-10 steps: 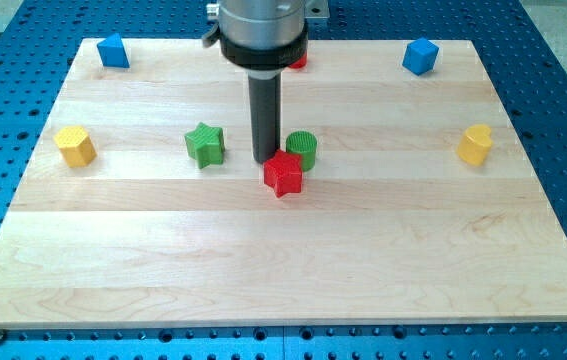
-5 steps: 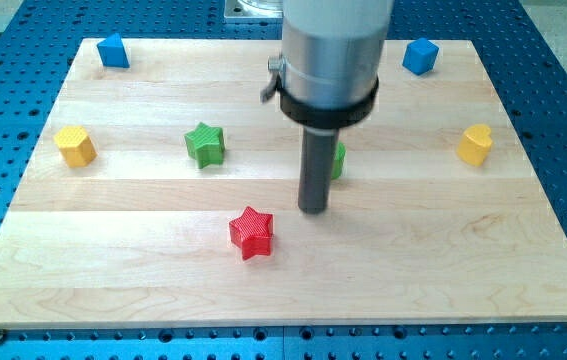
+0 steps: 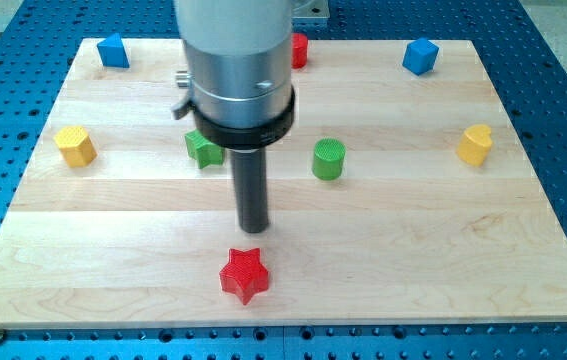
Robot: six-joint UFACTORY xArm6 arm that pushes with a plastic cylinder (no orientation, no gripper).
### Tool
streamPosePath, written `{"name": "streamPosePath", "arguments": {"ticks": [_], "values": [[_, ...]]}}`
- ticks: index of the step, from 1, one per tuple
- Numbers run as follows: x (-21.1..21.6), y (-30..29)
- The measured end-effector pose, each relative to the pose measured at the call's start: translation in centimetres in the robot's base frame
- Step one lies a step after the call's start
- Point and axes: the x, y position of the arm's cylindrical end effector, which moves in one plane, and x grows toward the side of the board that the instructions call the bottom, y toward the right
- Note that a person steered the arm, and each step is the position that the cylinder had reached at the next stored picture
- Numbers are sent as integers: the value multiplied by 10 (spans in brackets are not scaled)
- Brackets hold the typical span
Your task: Slide the red star to the bottom center of the board
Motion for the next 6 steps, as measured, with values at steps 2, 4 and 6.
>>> {"name": "streamPosePath", "arguments": {"ticks": [2, 4, 6], "values": [[95, 67], [94, 12], [94, -64]]}}
